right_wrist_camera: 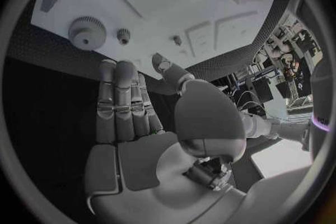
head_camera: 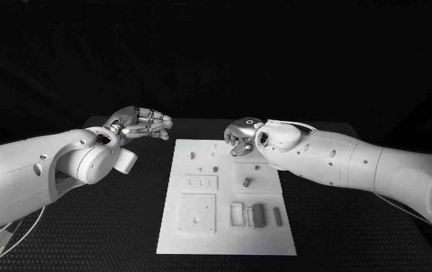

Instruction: Assemble the parts on the task board

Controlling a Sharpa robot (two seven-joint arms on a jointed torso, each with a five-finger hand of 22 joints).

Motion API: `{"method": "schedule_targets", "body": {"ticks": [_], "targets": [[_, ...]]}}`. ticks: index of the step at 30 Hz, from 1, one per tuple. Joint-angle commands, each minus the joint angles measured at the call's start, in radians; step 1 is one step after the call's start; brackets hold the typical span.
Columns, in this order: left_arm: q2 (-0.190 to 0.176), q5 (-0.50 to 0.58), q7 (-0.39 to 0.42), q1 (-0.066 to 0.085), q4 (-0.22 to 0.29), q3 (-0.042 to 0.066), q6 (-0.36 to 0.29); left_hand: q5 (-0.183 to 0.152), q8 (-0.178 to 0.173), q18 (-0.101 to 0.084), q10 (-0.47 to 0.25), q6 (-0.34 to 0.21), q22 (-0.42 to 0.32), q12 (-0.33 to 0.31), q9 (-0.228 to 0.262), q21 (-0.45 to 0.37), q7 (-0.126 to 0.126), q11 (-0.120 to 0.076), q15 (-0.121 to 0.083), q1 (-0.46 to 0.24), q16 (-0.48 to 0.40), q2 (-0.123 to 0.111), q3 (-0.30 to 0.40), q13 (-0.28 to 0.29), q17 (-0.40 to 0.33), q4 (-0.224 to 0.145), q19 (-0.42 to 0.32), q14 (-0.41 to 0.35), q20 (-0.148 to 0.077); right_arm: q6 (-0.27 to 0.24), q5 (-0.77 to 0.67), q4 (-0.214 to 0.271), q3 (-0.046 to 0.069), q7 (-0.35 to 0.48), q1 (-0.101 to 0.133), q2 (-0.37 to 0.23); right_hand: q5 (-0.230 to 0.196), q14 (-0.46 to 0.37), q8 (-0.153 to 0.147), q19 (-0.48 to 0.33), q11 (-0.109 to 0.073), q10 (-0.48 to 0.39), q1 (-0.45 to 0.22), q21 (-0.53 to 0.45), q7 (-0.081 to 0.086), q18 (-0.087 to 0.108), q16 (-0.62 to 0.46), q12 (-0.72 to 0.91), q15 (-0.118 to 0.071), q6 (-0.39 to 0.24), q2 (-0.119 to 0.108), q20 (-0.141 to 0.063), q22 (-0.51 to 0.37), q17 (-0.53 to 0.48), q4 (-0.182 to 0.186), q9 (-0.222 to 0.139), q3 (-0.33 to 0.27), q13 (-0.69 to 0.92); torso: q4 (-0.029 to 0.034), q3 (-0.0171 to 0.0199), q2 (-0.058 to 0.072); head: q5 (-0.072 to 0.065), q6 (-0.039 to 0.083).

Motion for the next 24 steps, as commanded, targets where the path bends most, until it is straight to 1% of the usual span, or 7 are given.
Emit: {"method": "schedule_targets", "body": {"ticks": [1,2,6,7,9,19,24], "targets": [[-0.008,-0.006,0.016,0.002,0.008,0.001,-0.01,-0.002,-0.005,-0.005,-0.002,-0.002,-0.001,-0.007,-0.001,-0.003,0.004,0.003,0.003,-0.011,-0.006,0.001,-0.004,-0.001,0.002,-0.002,0.003,0.002,-0.005,0.015,-0.072,-0.013,0.0,-0.014,-0.009,0.007,0.004,0.002,-0.008,0.003,-0.004,-0.005,0.003,0.006,0.002,0.031,0.006,-0.003,0.005,-0.005,-0.007,-0.006,0.023,0.002,-0.003,-0.002,0.0,-0.002,0.0084,-0.0037,0.014,-0.015,0.003],[-0.011,-0.006,0.016,0.002,0.008,0.001,-0.011,-0.002,-0.005,-0.005,-0.002,-0.002,-0.001,-0.007,-0.001,-0.003,0.004,0.003,0.003,-0.012,-0.006,0.001,-0.004,-0.001,0.002,-0.002,0.003,0.002,-0.005,0.015,-0.079,-0.02,0.0,-0.015,-0.012,0.008,0.004,0.002,-0.009,0.003,-0.003,-0.005,0.003,0.007,0.003,0.031,0.006,-0.004,0.005,-0.006,-0.007,-0.006,0.023,0.002,-0.003,-0.003,0.0,-0.003,0.0099,-0.005,0.018,-0.018,0.004],[-0.024,-0.006,0.014,0.002,0.019,0.001,-0.018,-0.002,-0.008,-0.006,-0.009,-0.007,-0.002,-0.014,-0.003,-0.005,0.006,0.007,0.004,-0.015,-0.009,-0.003,-0.005,-0.003,0.003,-0.001,0.002,0.001,-0.004,0.003,-0.093,-0.039,0.0,-0.02,-0.019,0.012,0.005,0.0,-0.013,0.001,0.0,-0.019,0.003,0.007,0.005,0.031,0.006,-0.01,0.009,-0.012,-0.014,-0.006,0.023,0.002,-0.003,-0.005,-0.001,-0.008,0.0135,-0.0067,0.024,-0.021,0.003],[-0.029,-0.006,0.015,0.002,0.024,0.003,-0.019,-0.002,-0.011,-0.006,-0.018,-0.011,-0.002,-0.022,-0.005,-0.007,0.008,0.012,0.005,-0.014,-0.013,-0.007,-0.004,-0.006,0.005,-0.002,0.001,0.001,-0.004,0.003,-0.094,-0.044,0.0,-0.019,-0.021,0.012,0.004,-0.009,-0.016,-0.008,0.011,-0.052,0.005,0.004,0.004,0.03,0.002,-0.012,0.019,-0.016,-0.02,-0.004,0.021,0.001,-0.002,-0.007,0.001,-0.018,0.014,-0.0066,0.026,-0.023,0.005],[-0.037,-0.006,0.016,0.002,0.029,0.005,-0.021,-0.002,-0.014,-0.007,-0.031,-0.013,-0.002,-0.035,-0.006,-0.009,0.01,0.019,0.005,-0.015,-0.018,-0.012,-0.002,-0.01,0.01,-0.002,0.001,0.001,-0.003,-0.002,-0.094,-0.054,0.0,-0.016,-0.023,0.016,0.004,-0.013,-0.017,-0.012,0.017,-0.068,0.008,0.006,0.002,0.031,0.004,-0.01,0.024,-0.016,-0.024,-0.002,0.022,0.003,-0.002,-0.008,0.004,-0.026,0.0138,-0.0064,0.031,-0.025,0.008],[-0.065,-0.006,0.013,0.004,0.049,0.006,-0.022,-0.003,-0.015,-0.006,-0.041,-0.014,-0.001,-0.046,-0.007,-0.011,0.009,0.024,0.005,-0.018,-0.022,-0.018,-0.001,-0.014,0.016,-0.002,0.003,0.003,-0.004,-0.012,-0.106,-0.054,0.0,-0.021,-0.029,0.012,0.004,-0.008,-0.019,-0.009,0.015,-0.063,0.012,0.017,0.0,0.031,0.016,-0.003,0.023,-0.016,-0.021,-0.002,0.023,0.01,-0.001,-0.011,0.007,-0.034,0.0191,-0.0073,0.044,-0.025,0.01],[-0.071,-0.006,0.01,0.008,0.054,0.006,-0.022,-0.003,-0.015,-0.006,-0.041,-0.014,-0.001,-0.047,-0.007,-0.011,0.009,0.025,0.005,-0.018,-0.023,-0.019,-0.001,-0.014,0.016,-0.002,0.003,0.003,-0.004,-0.001,-0.114,-0.065,0.0,-0.02,-0.029,0.01,0.004,-0.006,-0.018,-0.007,0.015,-0.061,0.015,0.026,-0.001,0.031,0.025,-0.002,0.023,-0.01,-0.018,-0.004,0.024,0.014,-0.002,-0.012,0.009,-0.04,0.0207,-0.0084,0.05,-0.027,0.013]]}}
